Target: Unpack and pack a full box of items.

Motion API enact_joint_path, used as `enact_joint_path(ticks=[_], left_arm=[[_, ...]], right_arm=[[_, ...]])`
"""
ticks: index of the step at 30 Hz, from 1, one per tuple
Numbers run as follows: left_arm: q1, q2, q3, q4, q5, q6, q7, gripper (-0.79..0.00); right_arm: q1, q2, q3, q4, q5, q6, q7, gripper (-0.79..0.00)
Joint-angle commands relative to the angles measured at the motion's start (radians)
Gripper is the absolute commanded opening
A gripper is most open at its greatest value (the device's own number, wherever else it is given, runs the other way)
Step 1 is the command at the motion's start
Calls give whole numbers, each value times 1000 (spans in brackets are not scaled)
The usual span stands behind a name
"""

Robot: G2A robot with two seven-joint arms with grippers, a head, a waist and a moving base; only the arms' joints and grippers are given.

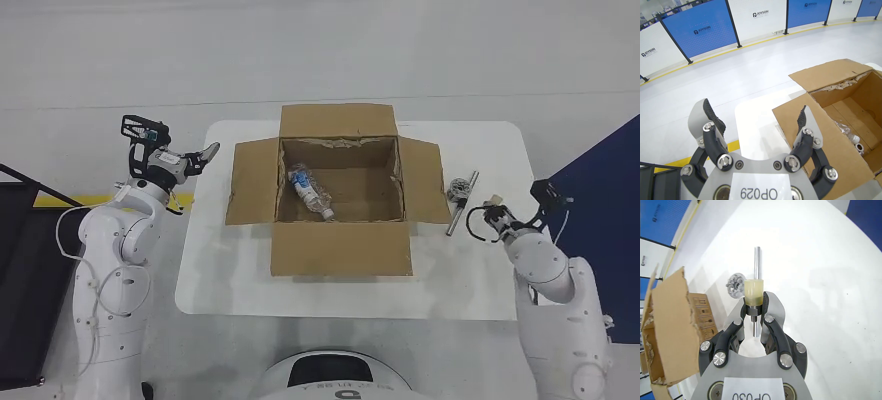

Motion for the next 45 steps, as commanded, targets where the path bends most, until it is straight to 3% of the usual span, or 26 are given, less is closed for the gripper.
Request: enact_joint_path(ticks=[1, 7, 13, 21, 31, 38, 45], left_arm=[[0, 0, 0, 0, 0, 0, 0, 0], [0, 0, 0, 0, 0, 0, 0, 0], [0, 0, 0, 0, 0, 0, 0, 0], [0, 0, 0, 0, 0, 0, 0, 0], [0, 0, 0, 0, 0, 0, 0, 0], [0, 0, 0, 0, 0, 0, 0, 0], [0, 0, 0, 0, 0, 0, 0, 0]], right_arm=[[28, 2, -17, 47, -25, 24, 32, -785], [79, 6, -42, 125, -61, 60, 75, -745], [91, 8, -50, 131, -70, 65, 80, -551], [118, 11, -64, 166, -89, 67, 96, -563], [97, 13, -51, 125, -81, 74, 68, -502], [-8, 7, -17, -122, -35, 60, -38, -449], [-64, 4, -96, -386, -61, -76, -95, -462]])
